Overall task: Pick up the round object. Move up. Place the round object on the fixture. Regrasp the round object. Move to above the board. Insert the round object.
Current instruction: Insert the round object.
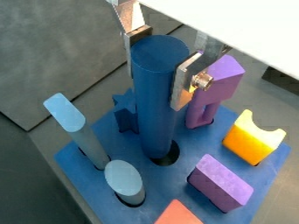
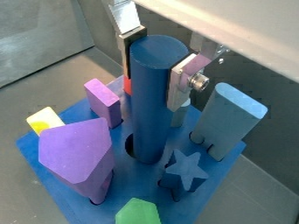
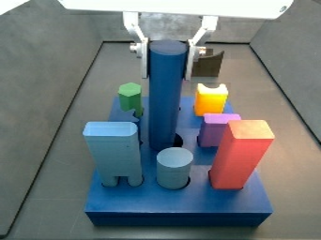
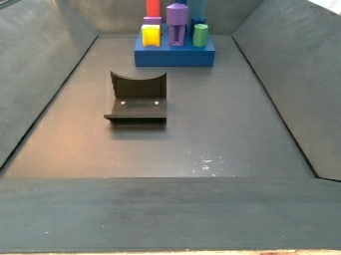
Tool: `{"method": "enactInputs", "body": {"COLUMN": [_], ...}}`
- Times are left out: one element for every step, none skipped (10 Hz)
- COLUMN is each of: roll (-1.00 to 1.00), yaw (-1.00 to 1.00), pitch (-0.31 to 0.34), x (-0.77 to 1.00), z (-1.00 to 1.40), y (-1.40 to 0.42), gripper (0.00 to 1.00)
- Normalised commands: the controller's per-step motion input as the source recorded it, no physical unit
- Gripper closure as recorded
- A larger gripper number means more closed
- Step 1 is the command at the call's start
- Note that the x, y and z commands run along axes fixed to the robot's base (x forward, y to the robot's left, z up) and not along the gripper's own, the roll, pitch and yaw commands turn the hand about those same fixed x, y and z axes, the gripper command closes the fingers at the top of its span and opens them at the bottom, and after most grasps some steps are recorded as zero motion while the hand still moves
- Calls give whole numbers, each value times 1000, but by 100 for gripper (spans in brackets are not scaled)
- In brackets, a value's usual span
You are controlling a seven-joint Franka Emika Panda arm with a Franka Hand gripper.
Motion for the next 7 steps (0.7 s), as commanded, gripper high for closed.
{"method": "enactInputs", "body": {"roll": [-57,-19,0,4,31,103,119], "yaw": [-9,-6,0,0,0,0,0], "pitch": [0,0,4,3,0,0,0], "x": [380,377,323,63,0,-14,-91], "z": [0,-20,-26,-51,-83,-89,-83], "y": [0,0,14,63,43,11,0], "gripper": [100,100,100,100,100,100,100]}}
